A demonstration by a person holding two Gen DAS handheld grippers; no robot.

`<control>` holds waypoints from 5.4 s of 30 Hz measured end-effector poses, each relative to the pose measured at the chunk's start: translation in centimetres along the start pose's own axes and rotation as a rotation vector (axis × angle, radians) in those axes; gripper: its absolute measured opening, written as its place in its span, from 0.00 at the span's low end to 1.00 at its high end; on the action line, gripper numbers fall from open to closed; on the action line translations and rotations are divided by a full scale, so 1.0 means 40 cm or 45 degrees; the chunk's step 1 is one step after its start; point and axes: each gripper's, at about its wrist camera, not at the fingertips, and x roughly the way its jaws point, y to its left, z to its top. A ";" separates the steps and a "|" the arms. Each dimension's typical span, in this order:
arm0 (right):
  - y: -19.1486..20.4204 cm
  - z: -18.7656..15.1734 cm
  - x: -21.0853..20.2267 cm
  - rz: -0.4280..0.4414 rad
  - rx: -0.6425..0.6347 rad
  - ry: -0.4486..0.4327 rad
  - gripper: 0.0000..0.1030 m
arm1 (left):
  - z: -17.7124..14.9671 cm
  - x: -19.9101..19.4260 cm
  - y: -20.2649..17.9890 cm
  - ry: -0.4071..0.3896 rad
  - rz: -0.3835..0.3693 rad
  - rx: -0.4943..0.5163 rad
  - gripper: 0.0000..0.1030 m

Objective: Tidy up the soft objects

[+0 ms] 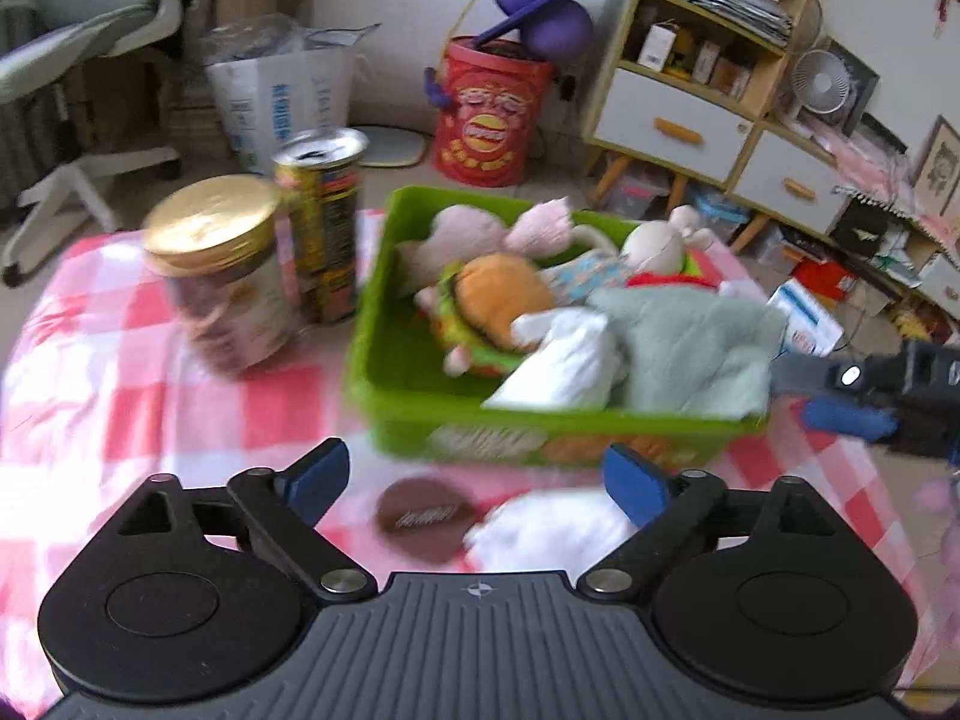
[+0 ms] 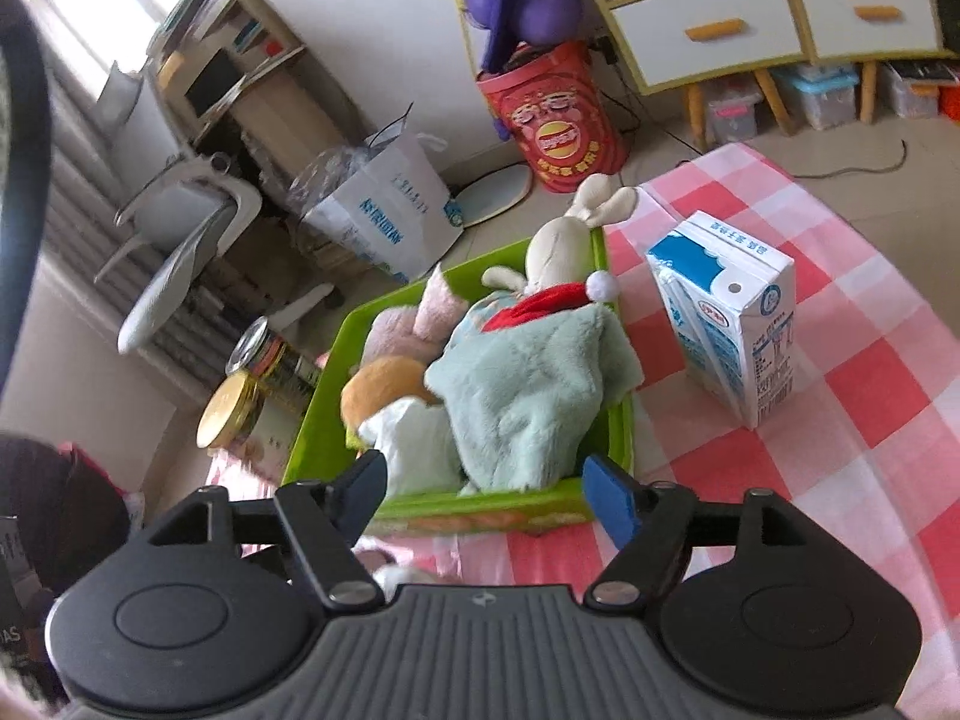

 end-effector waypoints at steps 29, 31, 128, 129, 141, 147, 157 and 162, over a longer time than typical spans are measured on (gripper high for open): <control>-0.011 -0.169 0.055 -0.112 -0.388 0.051 0.45 | -0.267 0.020 0.042 -0.021 -0.178 0.122 0.91; -0.018 -0.154 0.077 -0.127 -0.377 0.039 0.28 | -0.266 0.023 0.041 -0.023 -0.187 0.123 0.91; -0.009 -0.171 0.183 0.030 -0.821 0.173 0.19 | -0.004 0.241 -0.003 0.009 -0.457 -0.845 0.15; -0.011 -0.170 0.177 0.030 -0.821 0.189 0.22 | -0.010 0.244 -0.003 0.012 -0.452 -0.840 0.15; 0.011 -0.144 0.114 -0.020 -0.701 0.169 0.39 | -0.030 0.113 -0.014 -0.035 -0.356 -0.483 0.60; 0.025 -0.155 0.064 -0.045 -0.676 0.148 0.49 | -0.066 0.005 -0.018 -0.060 -0.209 -0.245 0.81; 0.053 -0.181 -0.023 0.024 -0.617 0.003 0.65 | -0.197 -0.067 -0.027 -0.088 -0.082 -0.048 0.90; 0.078 -0.197 -0.015 0.009 -0.677 0.025 0.65 | -0.233 -0.043 -0.047 -0.041 -0.066 0.040 0.94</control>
